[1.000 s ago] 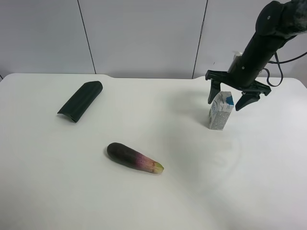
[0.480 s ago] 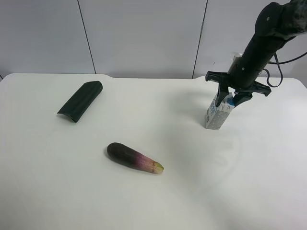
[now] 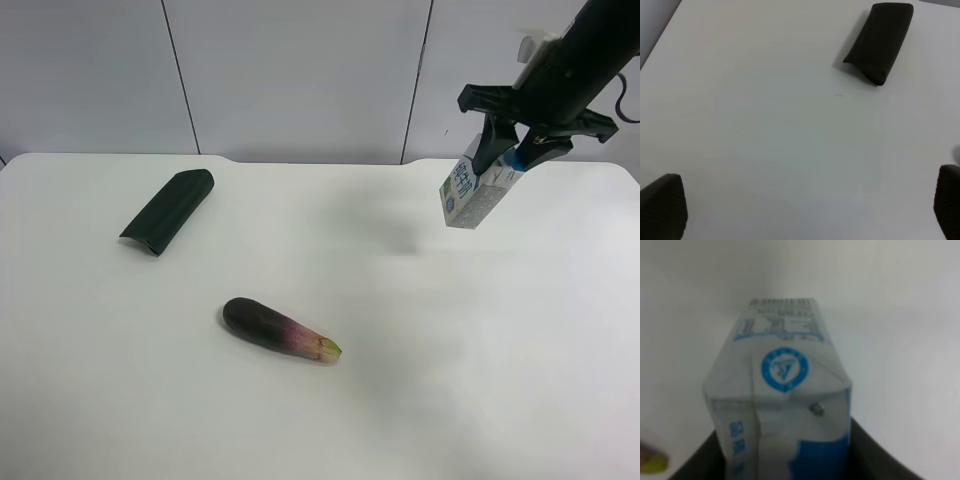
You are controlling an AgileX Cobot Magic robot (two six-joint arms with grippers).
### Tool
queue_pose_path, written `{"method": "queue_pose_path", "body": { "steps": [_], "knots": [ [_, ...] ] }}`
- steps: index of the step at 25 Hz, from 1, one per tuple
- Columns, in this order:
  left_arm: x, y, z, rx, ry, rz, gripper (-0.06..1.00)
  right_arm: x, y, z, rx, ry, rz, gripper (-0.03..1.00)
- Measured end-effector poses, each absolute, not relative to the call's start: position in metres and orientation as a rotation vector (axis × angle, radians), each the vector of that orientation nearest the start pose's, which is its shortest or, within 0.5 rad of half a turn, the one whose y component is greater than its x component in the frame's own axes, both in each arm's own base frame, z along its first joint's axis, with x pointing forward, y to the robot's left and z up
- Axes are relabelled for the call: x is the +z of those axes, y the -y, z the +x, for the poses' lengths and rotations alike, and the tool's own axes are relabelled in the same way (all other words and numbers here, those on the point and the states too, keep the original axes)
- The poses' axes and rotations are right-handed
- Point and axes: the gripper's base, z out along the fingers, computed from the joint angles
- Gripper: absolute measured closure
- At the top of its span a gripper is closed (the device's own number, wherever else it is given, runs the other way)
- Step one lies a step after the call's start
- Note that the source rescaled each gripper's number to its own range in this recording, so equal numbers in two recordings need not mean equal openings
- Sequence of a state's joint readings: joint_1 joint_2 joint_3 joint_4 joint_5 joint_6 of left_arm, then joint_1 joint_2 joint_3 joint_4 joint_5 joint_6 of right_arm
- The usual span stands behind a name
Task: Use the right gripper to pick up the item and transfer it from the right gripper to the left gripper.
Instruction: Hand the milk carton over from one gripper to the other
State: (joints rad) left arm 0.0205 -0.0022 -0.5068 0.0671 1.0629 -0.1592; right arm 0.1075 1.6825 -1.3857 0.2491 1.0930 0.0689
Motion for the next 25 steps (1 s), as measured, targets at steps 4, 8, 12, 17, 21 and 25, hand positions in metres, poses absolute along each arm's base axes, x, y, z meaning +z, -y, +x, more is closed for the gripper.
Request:
{"method": "queue_pose_path", "body": {
  "steps": [4,8,12,17,21,25],
  "knots": [
    [0.279,-0.005,-0.006,-0.007,-2.027,-0.186,-0.06,0.308,-0.066,0.323,0.46,-2.826,-0.046,0.96],
    [0.279,-0.005,-0.006,-0.007,-2.027,-0.186,-0.06,0.323,-0.091,0.307,0.524,-2.787,-0.228,0.96],
    [0.279,-0.005,-0.006,-0.007,-2.027,-0.186,-0.06,0.329,-0.122,0.289,0.538,-2.76,-0.468,0.96],
    [0.279,-0.005,-0.006,-0.007,-2.027,-0.186,-0.06,0.333,-0.161,0.268,0.56,-2.695,-0.752,0.96],
    [0.279,-0.005,-0.006,-0.007,-2.027,-0.186,-0.06,0.333,-0.188,0.25,0.582,-2.62,-0.974,0.96],
    [0.279,-0.005,-0.006,-0.009,-2.027,-0.184,-0.06,0.335,-0.205,0.238,0.632,-2.517,-1.166,0.96]
  ]
}}
